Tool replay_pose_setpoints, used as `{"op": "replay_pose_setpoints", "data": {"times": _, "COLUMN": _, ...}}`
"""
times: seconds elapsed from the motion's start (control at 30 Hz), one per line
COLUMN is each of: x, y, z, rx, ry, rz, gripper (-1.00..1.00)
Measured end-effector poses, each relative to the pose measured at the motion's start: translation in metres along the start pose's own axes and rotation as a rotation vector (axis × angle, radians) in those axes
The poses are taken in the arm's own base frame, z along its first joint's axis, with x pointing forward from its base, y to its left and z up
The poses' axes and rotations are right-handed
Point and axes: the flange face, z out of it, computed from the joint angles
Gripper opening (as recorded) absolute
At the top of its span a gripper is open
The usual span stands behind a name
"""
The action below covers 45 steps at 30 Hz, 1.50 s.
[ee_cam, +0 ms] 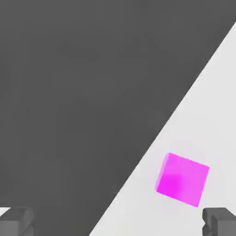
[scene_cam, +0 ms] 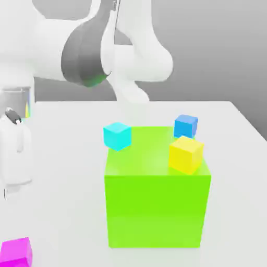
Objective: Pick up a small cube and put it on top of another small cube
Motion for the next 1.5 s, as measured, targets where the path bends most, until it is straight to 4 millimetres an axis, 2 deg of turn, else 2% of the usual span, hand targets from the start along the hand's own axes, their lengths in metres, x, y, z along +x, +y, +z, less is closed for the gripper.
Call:
{"op": "replay_pose_setpoints", "data": {"times": 0.17, "x": 0.033, "y": 0.021, "z": 0.09, "rx": -0.12, "ry": -0.021, "rz": 0.192, "gripper": 0.0}}
{"op": "replay_pose_setpoints", "data": {"times": 0.3, "x": 0.038, "y": 0.033, "z": 0.152, "rx": -0.148, "ry": -0.026, "rz": 0.237, "gripper": 0.0}}
{"op": "replay_pose_setpoints", "data": {"times": 0.33, "x": 0.038, "y": 0.036, "z": 0.166, "rx": -0.149, "ry": -0.026, "rz": 0.238, "gripper": -1.0}}
{"op": "replay_pose_setpoints", "data": {"times": 0.5, "x": 0.038, "y": 0.036, "z": 0.166, "rx": -0.146, "ry": -0.026, "rz": 0.238, "gripper": -1.0}}
{"op": "replay_pose_setpoints", "data": {"times": 0.53, "x": 0.037, "y": 0.037, "z": 0.173, "rx": -0.147, "ry": -0.026, "rz": 0.239, "gripper": -1.0}}
{"op": "replay_pose_setpoints", "data": {"times": 0.6, "x": 0.038, "y": 0.035, "z": 0.16, "rx": -0.148, "ry": -0.026, "rz": 0.24, "gripper": -1.0}}
{"op": "replay_pose_setpoints", "data": {"times": 0.7, "x": 0.036, "y": 0.029, "z": 0.12, "rx": -0.145, "ry": -0.025, "rz": 0.227, "gripper": -1.0}}
{"op": "replay_pose_setpoints", "data": {"times": 0.83, "x": -0.026, "y": 0.02, "z": 0.065, "rx": -0.099, "ry": -0.005, "rz": -0.007, "gripper": -1.0}}
{"op": "replay_pose_setpoints", "data": {"times": 0.97, "x": -0.084, "y": 0.026, "z": 0.01, "rx": -0.067, "ry": 0.015, "rz": -0.235, "gripper": -1.0}}
{"op": "replay_pose_setpoints", "data": {"times": 1.07, "x": -0.131, "y": 0.044, "z": -0.026, "rx": -0.072, "ry": 0.01, "rz": -0.387, "gripper": -1.0}}
{"op": "replay_pose_setpoints", "data": {"times": 1.13, "x": -0.153, "y": 0.06, "z": -0.048, "rx": -0.078, "ry": 0.005, "rz": -0.475, "gripper": -1.0}}
{"op": "replay_pose_setpoints", "data": {"times": 1.3, "x": -0.19, "y": 0.105, "z": -0.097, "rx": -0.094, "ry": -0.016, "rz": -0.664, "gripper": -1.0}}
{"op": "replay_pose_setpoints", "data": {"times": 1.5, "x": -0.231, "y": 0.173, "z": -0.145, "rx": -0.108, "ry": -0.056, "rz": -0.921, "gripper": -1.0}}
